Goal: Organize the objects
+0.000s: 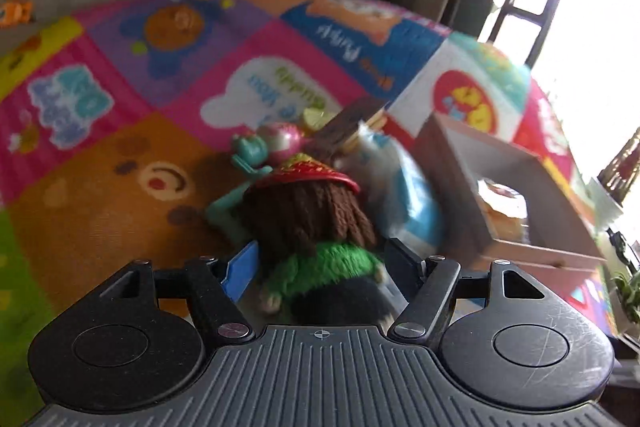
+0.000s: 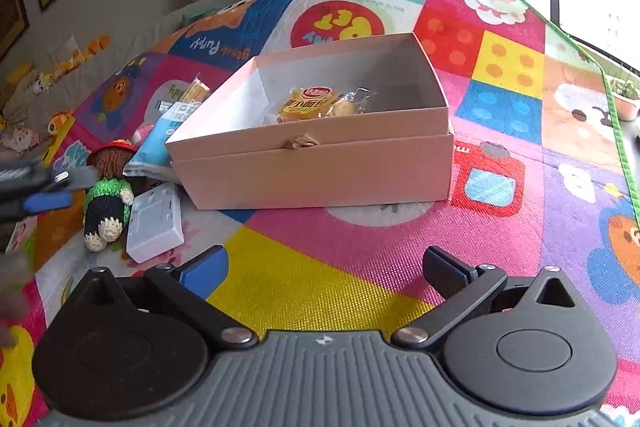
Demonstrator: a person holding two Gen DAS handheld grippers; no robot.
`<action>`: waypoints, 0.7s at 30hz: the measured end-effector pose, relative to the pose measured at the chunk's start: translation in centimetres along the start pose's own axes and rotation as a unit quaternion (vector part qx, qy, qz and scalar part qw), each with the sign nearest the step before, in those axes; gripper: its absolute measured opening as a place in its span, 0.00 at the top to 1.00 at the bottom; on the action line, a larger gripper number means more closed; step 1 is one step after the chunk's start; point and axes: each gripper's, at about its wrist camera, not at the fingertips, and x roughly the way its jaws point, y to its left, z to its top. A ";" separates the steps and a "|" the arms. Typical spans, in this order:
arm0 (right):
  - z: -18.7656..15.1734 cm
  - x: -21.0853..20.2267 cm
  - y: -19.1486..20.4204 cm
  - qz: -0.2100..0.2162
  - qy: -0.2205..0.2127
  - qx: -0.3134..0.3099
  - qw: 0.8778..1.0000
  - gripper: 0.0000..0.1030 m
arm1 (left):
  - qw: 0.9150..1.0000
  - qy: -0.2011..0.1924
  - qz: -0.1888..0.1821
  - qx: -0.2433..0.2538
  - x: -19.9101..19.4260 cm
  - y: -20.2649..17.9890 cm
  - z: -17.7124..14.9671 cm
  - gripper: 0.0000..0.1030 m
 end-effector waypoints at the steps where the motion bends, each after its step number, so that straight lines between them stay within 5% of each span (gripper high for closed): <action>1: 0.0 0.2 0.2 -0.005 0.006 -0.004 1.000 0.00 | 1.000 0.006 0.005 0.003 1.1 -0.2 0.3 0.27; 7: 0.0 0.7 0.4 -0.023 0.006 0.014 1.000 0.00 | 0.999 -0.010 0.023 0.038 3.0 -0.9 0.3 0.31; 13: 0.3 1.9 2.8 -0.069 0.047 -0.063 0.995 0.00 | 0.998 -0.023 -0.019 0.049 0.5 0.8 -1.4 0.37; 15: 0.8 1.8 3.4 -0.036 0.059 -0.065 0.996 0.00 | 0.998 -0.021 -0.044 0.030 -1.4 2.3 -2.1 0.38; 21: 7.4 -0.8 9.5 0.008 -0.032 -0.118 0.992 0.00 | 0.996 -0.058 -0.065 -0.022 -7.1 7.0 -1.5 0.38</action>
